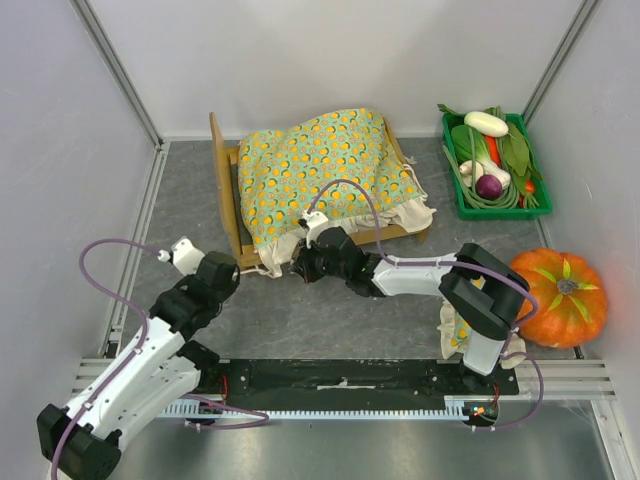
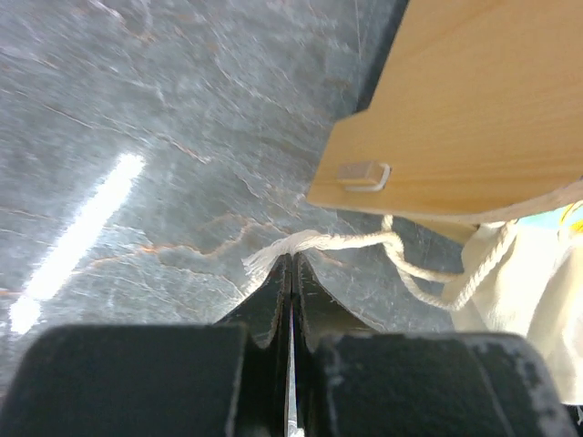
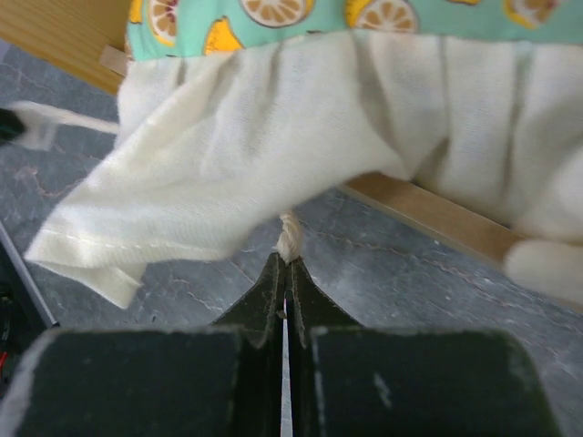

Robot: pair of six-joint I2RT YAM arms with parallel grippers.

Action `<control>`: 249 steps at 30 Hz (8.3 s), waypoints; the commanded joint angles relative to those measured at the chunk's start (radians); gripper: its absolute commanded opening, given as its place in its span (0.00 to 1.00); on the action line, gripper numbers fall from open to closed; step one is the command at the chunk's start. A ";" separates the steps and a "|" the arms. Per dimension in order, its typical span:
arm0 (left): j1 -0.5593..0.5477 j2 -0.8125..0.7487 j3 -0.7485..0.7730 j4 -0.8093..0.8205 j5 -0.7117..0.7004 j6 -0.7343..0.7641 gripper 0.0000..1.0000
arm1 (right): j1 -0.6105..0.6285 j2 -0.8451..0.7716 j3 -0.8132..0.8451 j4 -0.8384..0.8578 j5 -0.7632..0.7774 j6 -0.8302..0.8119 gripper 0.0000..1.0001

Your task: Set up the pet bed

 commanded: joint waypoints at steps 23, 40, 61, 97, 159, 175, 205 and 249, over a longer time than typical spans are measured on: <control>0.294 -0.137 0.301 -0.288 -0.234 0.186 0.02 | -0.091 -0.175 -0.129 -0.089 0.166 -0.014 0.00; 0.463 -0.087 0.300 -0.164 -0.178 0.405 0.02 | -0.102 -0.149 -0.105 -0.098 0.170 0.048 0.00; 0.475 -0.057 0.370 -0.035 0.260 0.491 0.85 | 0.082 -0.306 -0.148 -0.209 0.158 -0.079 0.78; -0.065 0.241 0.593 0.169 0.404 0.528 0.92 | -0.773 -0.250 -0.049 -0.425 -0.189 -0.076 0.31; -0.318 0.804 0.625 0.437 0.340 0.345 0.02 | -0.409 -0.801 -0.214 -0.594 0.351 0.015 0.79; -0.080 0.649 0.522 0.445 0.530 0.376 0.02 | -0.417 -0.580 -0.103 -0.456 0.088 -0.100 0.44; 0.021 0.676 0.536 0.482 0.682 0.393 0.02 | -0.392 -0.289 0.047 -0.321 -0.085 -0.525 0.50; 0.111 0.677 0.547 0.516 0.771 0.408 0.02 | -0.387 -0.490 -0.039 -0.169 -0.940 0.045 0.07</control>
